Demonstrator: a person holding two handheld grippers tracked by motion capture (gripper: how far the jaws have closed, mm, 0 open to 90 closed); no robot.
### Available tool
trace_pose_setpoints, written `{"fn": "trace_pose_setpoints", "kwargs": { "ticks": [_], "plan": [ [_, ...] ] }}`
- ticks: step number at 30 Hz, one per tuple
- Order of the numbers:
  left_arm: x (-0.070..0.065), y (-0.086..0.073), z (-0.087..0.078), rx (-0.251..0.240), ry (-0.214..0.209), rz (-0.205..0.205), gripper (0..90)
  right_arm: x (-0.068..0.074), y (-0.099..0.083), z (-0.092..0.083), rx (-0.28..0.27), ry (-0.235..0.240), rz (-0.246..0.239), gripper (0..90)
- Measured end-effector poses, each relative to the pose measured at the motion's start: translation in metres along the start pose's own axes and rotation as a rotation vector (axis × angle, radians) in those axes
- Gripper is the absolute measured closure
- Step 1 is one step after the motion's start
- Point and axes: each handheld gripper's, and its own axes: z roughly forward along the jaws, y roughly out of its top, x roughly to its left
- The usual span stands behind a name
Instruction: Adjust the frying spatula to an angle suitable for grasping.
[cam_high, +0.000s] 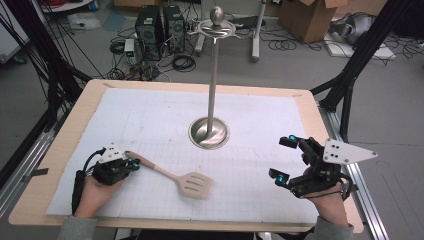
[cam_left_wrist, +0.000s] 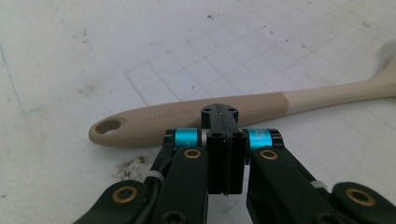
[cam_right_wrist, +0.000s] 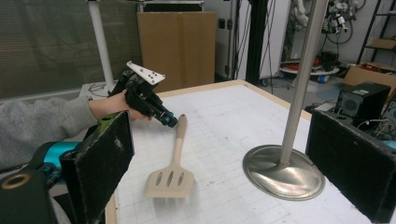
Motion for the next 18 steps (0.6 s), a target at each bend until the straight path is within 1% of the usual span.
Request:
{"fn": "trace_pose_setpoints", "kwargs": {
  "ticks": [2, 3, 4, 6, 7, 8, 9, 12, 15, 18],
  "plan": [
    [0.002, -0.002, 0.001, 0.007, 0.007, -0.012, 89.8, 0.0, 0.0, 0.001, 0.006, 0.002, 0.004, 6.9],
    [0.003, -0.003, 0.002, 0.018, 0.006, -0.013, 89.8, 0.0, 0.0, 0.002, 0.004, 0.002, -0.004, 6.9],
    [0.004, -0.004, 0.003, 0.02, 0.009, -0.019, 89.8, 0.0, 0.0, 0.002, 0.011, 0.004, 0.003, 6.9],
    [0.007, -0.006, 0.004, 0.029, 0.004, -0.018, 89.8, 0.0, 0.0, 0.002, 0.01, 0.002, 0.002, 6.9],
    [0.008, -0.007, 0.004, 0.016, 0.001, -0.033, 89.8, 0.0, 0.0, 0.002, 0.01, 0.002, 0.002, 6.9],
    [0.009, -0.007, 0.004, 0.017, 0.009, -0.028, 89.8, 0.001, -0.001, 0.002, 0.01, 0.001, 0.001, 6.9],
    [0.011, -0.008, 0.004, 0.008, 0.01, -0.043, 89.8, 0.001, -0.001, 0.002, 0.01, 0.002, 0.002, 6.9],
    [0.013, -0.009, 0.004, 0.008, 0.004, -0.052, 89.8, 0.001, -0.001, 0.002, 0.016, 0.001, 0.0, 6.9],
    [0.014, -0.008, 0.005, -0.001, 0.005, -0.05, 89.7, 0.001, -0.002, 0.002, 0.021, -0.007, 0.005, 6.9],
    [0.015, -0.005, 0.006, -0.014, 0.002, -0.063, 89.7, 0.002, -0.003, 0.003, 0.025, -0.006, 0.003, 6.9]
  ]
}}
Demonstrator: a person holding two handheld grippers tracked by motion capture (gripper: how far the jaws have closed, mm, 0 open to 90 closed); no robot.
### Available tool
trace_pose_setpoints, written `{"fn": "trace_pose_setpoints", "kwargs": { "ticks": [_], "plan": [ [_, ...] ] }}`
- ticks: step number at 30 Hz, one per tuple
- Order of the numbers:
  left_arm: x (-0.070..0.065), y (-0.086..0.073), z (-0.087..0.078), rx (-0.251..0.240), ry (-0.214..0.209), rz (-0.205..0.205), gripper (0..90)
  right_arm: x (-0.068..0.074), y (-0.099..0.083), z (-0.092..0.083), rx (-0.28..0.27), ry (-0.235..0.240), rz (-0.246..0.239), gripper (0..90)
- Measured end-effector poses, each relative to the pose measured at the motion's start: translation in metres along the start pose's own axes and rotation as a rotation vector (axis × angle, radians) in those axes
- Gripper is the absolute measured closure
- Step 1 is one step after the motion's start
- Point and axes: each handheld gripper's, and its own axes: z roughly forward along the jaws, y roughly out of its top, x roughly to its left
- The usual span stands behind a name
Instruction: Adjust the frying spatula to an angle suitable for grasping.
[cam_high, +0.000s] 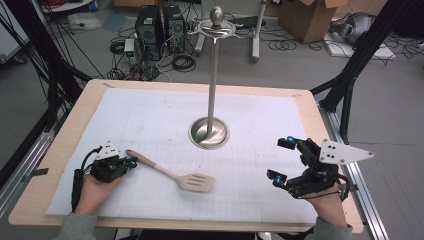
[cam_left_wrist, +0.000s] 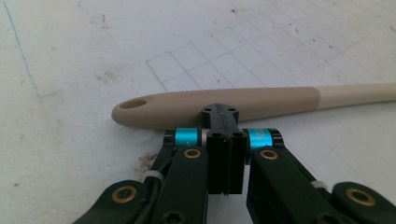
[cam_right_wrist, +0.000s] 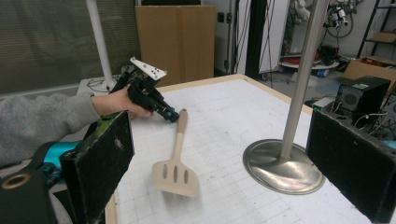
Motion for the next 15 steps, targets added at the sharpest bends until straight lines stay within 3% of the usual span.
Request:
{"fn": "trace_pose_setpoints", "kwargs": {
  "ticks": [15],
  "plan": [
    [0.003, 0.012, 0.014, 0.009, 0.017, -0.033, 89.7, 0.008, -0.005, -0.015, 0.012, -0.031, 0.013, 6.9]
  ]
}}
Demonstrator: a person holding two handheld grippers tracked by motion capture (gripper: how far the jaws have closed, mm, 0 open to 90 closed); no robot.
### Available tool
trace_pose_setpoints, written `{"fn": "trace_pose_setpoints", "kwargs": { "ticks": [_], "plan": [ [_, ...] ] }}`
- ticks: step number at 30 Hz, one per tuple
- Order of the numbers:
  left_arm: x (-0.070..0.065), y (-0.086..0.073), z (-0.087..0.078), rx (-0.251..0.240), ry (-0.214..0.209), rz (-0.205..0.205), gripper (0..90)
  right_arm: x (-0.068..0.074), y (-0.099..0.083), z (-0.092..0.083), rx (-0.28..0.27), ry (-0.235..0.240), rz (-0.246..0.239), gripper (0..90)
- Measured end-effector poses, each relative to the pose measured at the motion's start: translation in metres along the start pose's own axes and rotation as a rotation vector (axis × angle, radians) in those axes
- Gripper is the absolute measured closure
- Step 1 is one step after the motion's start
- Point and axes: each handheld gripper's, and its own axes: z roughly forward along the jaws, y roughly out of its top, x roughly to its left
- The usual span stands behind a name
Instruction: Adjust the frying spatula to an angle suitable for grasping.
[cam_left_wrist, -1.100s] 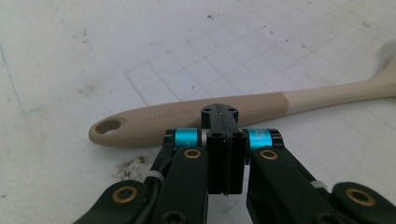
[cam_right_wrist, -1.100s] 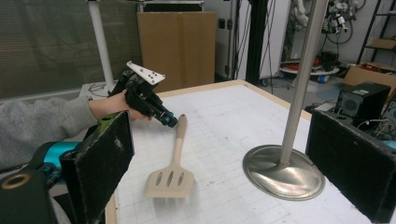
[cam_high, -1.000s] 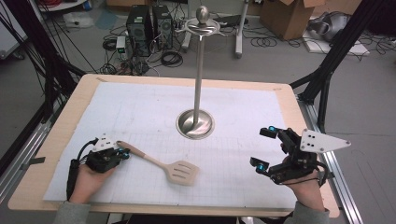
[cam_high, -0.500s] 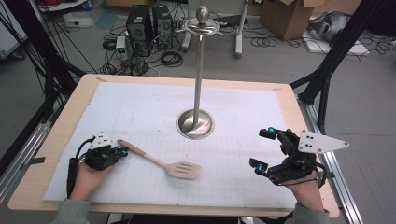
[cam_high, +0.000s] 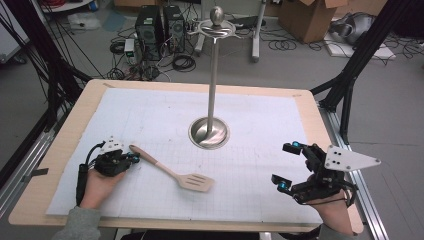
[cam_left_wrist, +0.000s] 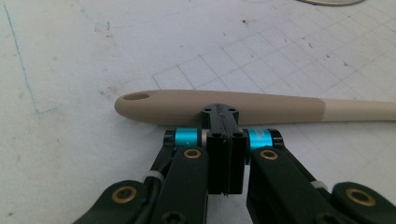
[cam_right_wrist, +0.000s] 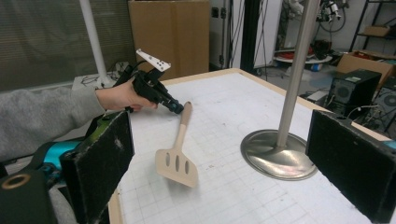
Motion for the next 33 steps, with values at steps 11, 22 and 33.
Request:
{"fn": "trace_pose_setpoints", "kwargs": {
  "ticks": [11, 22, 33],
  "plan": [
    [0.005, 0.005, 0.01, -0.016, -0.015, 0.021, 89.7, 0.008, -0.003, -0.013, 0.007, -0.034, -0.005, 6.9],
    [0.006, 0.018, 0.017, 0.035, -0.011, 0.094, 89.8, 0.012, -0.006, -0.022, 0.015, -0.058, 0.008, 6.9],
    [0.007, 0.023, 0.027, 0.021, -0.009, 0.07, 89.8, 0.016, -0.009, -0.029, 0.021, -0.08, 0.002, 6.9]
  ]
}}
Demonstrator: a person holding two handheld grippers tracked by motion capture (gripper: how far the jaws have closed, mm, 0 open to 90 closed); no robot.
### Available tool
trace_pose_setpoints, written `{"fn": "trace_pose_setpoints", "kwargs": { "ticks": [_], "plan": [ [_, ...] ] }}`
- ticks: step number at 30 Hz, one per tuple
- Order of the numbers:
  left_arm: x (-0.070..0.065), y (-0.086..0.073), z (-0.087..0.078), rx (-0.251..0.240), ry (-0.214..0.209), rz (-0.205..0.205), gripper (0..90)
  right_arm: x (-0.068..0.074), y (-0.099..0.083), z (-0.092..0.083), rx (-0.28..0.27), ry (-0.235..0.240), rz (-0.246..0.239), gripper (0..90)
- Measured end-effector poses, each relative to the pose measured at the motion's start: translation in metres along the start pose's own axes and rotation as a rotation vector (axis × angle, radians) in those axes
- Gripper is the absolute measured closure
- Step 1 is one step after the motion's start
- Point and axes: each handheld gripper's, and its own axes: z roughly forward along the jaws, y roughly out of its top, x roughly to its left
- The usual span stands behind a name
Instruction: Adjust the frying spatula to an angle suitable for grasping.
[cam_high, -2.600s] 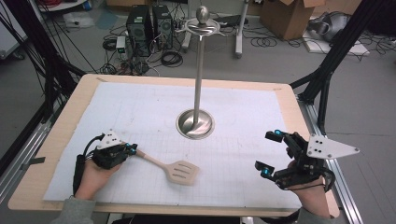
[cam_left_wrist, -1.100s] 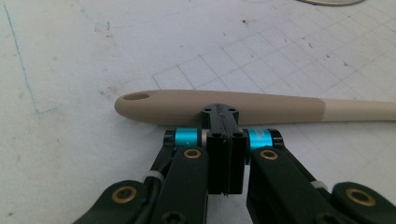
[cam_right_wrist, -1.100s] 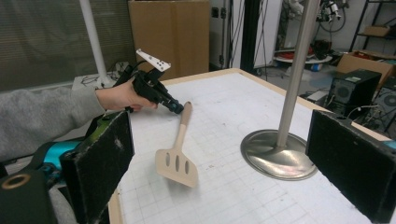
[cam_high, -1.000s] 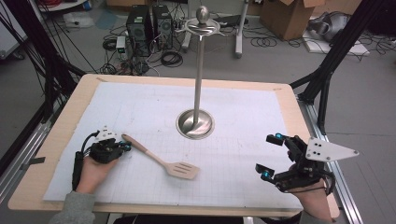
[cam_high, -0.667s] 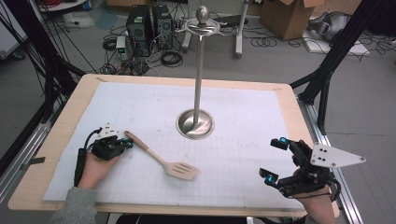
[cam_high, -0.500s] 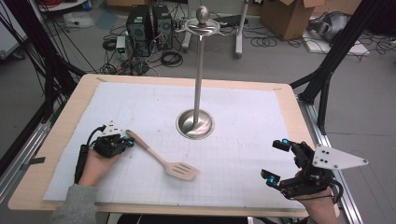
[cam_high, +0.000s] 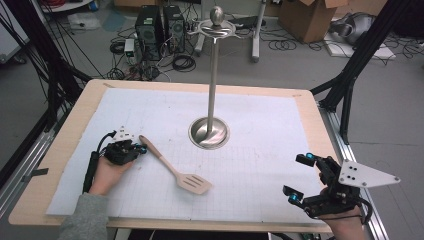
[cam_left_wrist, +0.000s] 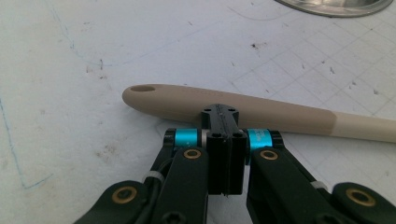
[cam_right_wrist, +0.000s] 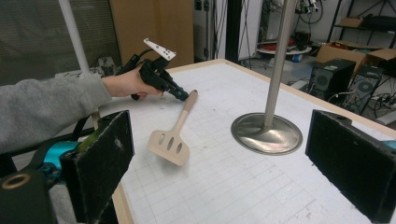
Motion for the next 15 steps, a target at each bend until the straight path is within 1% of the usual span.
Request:
{"fn": "trace_pose_setpoints", "kwargs": {
  "ticks": [1, 2, 3, 4, 5, 6, 7, 8, 10, 11, 12, 13, 15],
  "plan": [
    [0.0, 0.001, 0.001, 0.003, 0.0, -0.003, 89.8, 0.001, 0.0, -0.001, 0.004, -0.002, 0.006, 6.9],
    [-0.001, 0.004, 0.001, 0.019, 0.006, 0.001, 89.8, 0.001, -0.001, -0.002, 0.003, -0.002, 0.013, 6.9],
    [-0.003, 0.007, 0.003, 0.031, 0.02, 0.013, 89.8, 0.001, -0.001, -0.002, 0.003, -0.002, 0.013, 6.9],
    [-0.006, 0.009, 0.005, 0.038, 0.032, 0.029, 89.8, 0.002, -0.002, -0.003, 0.014, -0.006, 0.025, 6.9],
    [-0.007, 0.01, 0.007, 0.036, 0.041, 0.035, 89.8, 0.002, -0.002, -0.003, 0.014, -0.006, 0.025, 6.9],
    [-0.007, 0.011, 0.008, 0.036, 0.034, 0.031, 89.8, 0.002, -0.002, -0.003, 0.012, -0.007, 0.02, 6.9],
    [-0.006, 0.011, 0.01, 0.025, 0.028, 0.021, 89.8, 0.003, -0.003, -0.004, 0.017, -0.009, 0.023, 6.9],
    [-0.004, 0.011, 0.01, 0.022, 0.019, 0.016, 89.8, 0.002, -0.003, -0.004, 0.01, -0.012, 0.011, 6.9],
    [-0.004, 0.012, 0.012, 0.025, 0.014, 0.014, 89.8, 0.004, -0.004, -0.005, 0.019, -0.014, 0.023, 6.9],
    [-0.005, 0.014, 0.013, 0.026, 0.02, 0.026, 89.8, 0.003, -0.004, -0.005, 0.011, -0.016, 0.013, 6.9],
    [-0.006, 0.015, 0.014, 0.029, 0.026, 0.038, 89.8, 0.005, -0.004, -0.006, 0.022, -0.017, 0.028, 6.9],
    [-0.006, 0.016, 0.016, 0.029, 0.028, 0.046, 89.8, 0.005, -0.004, -0.007, 0.017, -0.018, 0.024, 6.9],
    [-0.006, 0.018, 0.018, 0.029, 0.024, 0.043, 89.8, 0.005, -0.006, -0.009, 0.016, -0.024, 0.017, 6.9]
  ]
}}
